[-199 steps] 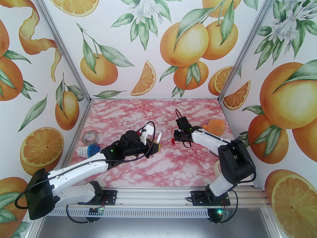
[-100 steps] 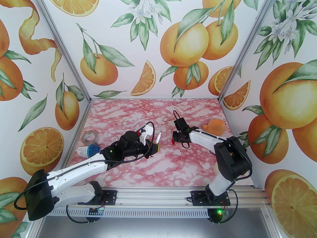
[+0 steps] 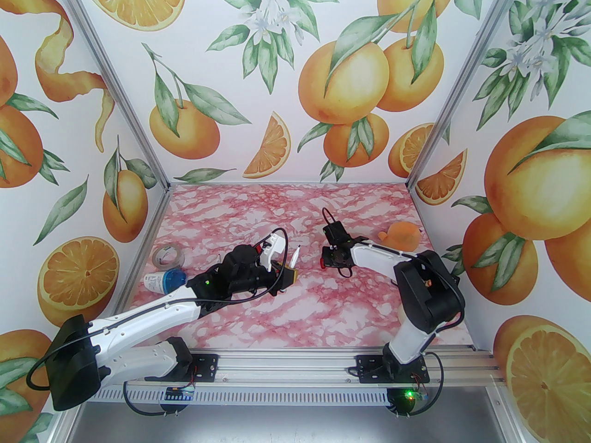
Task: Open the pen caps
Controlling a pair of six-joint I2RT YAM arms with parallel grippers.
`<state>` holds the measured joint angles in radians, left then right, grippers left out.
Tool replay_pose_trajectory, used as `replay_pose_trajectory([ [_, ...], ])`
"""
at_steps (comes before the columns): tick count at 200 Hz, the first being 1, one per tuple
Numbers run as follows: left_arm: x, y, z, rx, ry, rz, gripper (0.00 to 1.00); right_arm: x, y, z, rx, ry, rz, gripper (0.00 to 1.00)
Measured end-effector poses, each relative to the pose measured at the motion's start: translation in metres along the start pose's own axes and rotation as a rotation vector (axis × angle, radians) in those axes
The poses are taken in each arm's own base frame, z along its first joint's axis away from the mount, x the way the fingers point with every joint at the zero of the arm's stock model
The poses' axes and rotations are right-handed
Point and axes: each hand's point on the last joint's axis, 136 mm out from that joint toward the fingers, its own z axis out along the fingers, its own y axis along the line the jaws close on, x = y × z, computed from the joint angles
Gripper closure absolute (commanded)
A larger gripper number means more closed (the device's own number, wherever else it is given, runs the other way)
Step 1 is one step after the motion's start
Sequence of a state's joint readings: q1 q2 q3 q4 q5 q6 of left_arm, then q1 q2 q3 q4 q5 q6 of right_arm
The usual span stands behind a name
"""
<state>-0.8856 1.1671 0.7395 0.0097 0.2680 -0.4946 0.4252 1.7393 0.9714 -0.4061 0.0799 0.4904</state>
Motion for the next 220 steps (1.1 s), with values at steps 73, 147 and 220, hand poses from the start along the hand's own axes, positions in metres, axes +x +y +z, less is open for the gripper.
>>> replay_pose_trajectory([
  [73, 0.0062, 0.0043, -0.0012, -0.011, 0.006, -0.003, 1.00, 0.0031, 0.0001, 0.0048, 0.010, 0.008, -0.004, 0.78],
  [147, 0.0079, 0.0053, -0.0011, -0.013, 0.009, -0.005, 1.00, 0.0028, -0.0003, 0.0048, 0.012, 0.006, 0.000, 0.77],
  [220, 0.0079, 0.0053, -0.0011, -0.013, 0.009, -0.005, 1.00, 0.0028, 0.0014, 0.0044, 0.012, 0.004, -0.003, 0.74],
])
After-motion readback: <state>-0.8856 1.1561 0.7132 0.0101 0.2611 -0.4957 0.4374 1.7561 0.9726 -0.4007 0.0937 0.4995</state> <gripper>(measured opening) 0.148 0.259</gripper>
